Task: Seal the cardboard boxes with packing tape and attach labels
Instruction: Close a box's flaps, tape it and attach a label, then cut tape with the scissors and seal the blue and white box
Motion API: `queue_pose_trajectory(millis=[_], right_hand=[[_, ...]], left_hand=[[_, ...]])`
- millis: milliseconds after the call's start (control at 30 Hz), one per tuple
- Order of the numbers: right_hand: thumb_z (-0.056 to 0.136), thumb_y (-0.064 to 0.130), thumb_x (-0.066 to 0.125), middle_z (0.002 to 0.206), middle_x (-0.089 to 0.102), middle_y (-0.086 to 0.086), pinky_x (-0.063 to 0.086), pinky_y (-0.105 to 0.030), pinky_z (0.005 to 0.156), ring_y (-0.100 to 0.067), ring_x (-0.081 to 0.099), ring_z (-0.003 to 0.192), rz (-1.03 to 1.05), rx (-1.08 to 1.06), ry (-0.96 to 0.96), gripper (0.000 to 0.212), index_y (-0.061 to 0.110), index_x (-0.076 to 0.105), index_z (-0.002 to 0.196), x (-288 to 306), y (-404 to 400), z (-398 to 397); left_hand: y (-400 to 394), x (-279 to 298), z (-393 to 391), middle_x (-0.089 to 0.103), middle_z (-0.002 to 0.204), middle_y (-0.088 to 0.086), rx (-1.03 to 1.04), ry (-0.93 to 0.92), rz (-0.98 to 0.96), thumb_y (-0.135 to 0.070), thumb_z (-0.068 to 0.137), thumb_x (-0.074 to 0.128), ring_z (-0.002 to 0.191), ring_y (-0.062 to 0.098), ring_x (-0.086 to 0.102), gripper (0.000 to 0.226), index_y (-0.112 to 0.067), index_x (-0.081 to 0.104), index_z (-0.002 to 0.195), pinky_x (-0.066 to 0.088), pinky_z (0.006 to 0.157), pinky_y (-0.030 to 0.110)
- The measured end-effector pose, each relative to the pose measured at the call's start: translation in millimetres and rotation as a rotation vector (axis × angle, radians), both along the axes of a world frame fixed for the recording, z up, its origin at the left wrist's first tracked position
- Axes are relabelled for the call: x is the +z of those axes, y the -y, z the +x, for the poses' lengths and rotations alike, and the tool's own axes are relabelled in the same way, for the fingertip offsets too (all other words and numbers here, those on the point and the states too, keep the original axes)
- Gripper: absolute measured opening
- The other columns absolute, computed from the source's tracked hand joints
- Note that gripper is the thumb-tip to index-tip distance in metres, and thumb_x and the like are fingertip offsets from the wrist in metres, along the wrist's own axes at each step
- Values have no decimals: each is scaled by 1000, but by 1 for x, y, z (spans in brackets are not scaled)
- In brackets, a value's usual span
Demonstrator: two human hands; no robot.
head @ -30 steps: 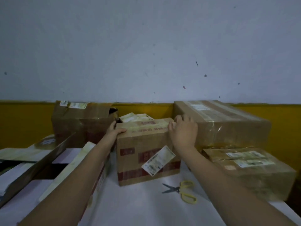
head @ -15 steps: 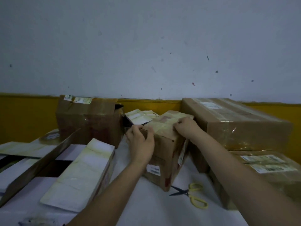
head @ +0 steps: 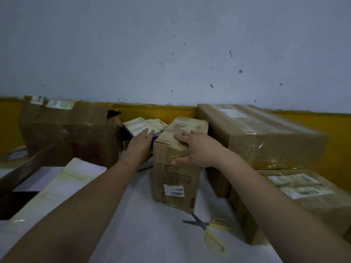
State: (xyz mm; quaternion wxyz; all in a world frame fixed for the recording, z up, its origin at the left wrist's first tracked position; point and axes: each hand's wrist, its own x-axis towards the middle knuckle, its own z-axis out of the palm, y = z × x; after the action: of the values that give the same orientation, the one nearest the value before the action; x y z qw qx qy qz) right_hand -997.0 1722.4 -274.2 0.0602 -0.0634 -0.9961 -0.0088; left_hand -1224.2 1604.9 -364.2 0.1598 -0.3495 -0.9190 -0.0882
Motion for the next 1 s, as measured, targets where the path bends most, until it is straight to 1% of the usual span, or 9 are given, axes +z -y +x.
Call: queue_pose_trajectory(millis=[100,200,367,600,700,767,833,933,1000], right_hand=[[81,70,63,166,12,8,21,-43,120,-23,14,152,-57,28,17,97,35,16,158,3,-8,-2],[82,64,66,165,13,11,25,-43,120,-19,17,151,-66,20,79,96,36,15,158,11,-19,9],[87,53,67,155,39,-2,47,-43,103,-25,44,136,182,-97,154,89,28,19,157,22,-14,23],[89,48,67,145,46,-10,52,-45,92,-31,54,123,266,-169,208,84,18,23,154,16,-12,12],[89,39,70,142,47,-11,52,-46,91,-31,53,123,200,-171,125,80,17,26,153,7,-12,-13],[91,33,68,156,34,-12,40,-48,109,-33,36,141,145,-181,86,82,18,21,156,1,-18,-32],[93,28,67,163,21,-9,30,-47,116,-31,23,148,107,-211,60,84,20,15,158,-2,-29,-48],[92,18,66,161,26,-7,43,-48,107,-31,35,142,95,-254,-56,79,23,21,157,-11,-46,-77],[93,15,61,157,32,-9,43,-46,107,-32,39,139,162,-300,-171,68,20,28,153,-21,-52,-94]], left_hand=[[-2,-5,-25,22,162,14,67,-159,-124,-33,97,61,143,31,35,70,-25,25,156,38,109,43],[20,-5,-46,23,162,14,91,-115,-142,-26,94,66,142,32,37,68,-32,32,153,42,104,43],[42,-11,-55,45,140,7,55,10,31,-9,91,60,126,28,48,62,-31,43,147,54,85,45],[68,-15,-76,56,121,13,105,-24,107,-10,86,65,108,33,57,46,-20,53,130,54,75,43],[66,-14,-76,59,113,18,70,-67,76,-9,85,64,98,36,57,42,-13,55,126,51,75,42],[62,-15,-72,56,109,20,62,-28,102,-6,85,62,99,38,53,40,-10,55,124,49,73,43],[61,-15,-70,53,109,19,63,14,126,-6,84,63,104,37,49,40,-11,53,122,48,69,42],[63,-17,-73,50,110,17,52,53,118,-11,81,68,110,36,45,41,-13,50,118,47,68,43],[63,-16,-73,49,113,16,59,82,103,-18,81,71,115,38,44,43,-14,50,118,51,73,46]])
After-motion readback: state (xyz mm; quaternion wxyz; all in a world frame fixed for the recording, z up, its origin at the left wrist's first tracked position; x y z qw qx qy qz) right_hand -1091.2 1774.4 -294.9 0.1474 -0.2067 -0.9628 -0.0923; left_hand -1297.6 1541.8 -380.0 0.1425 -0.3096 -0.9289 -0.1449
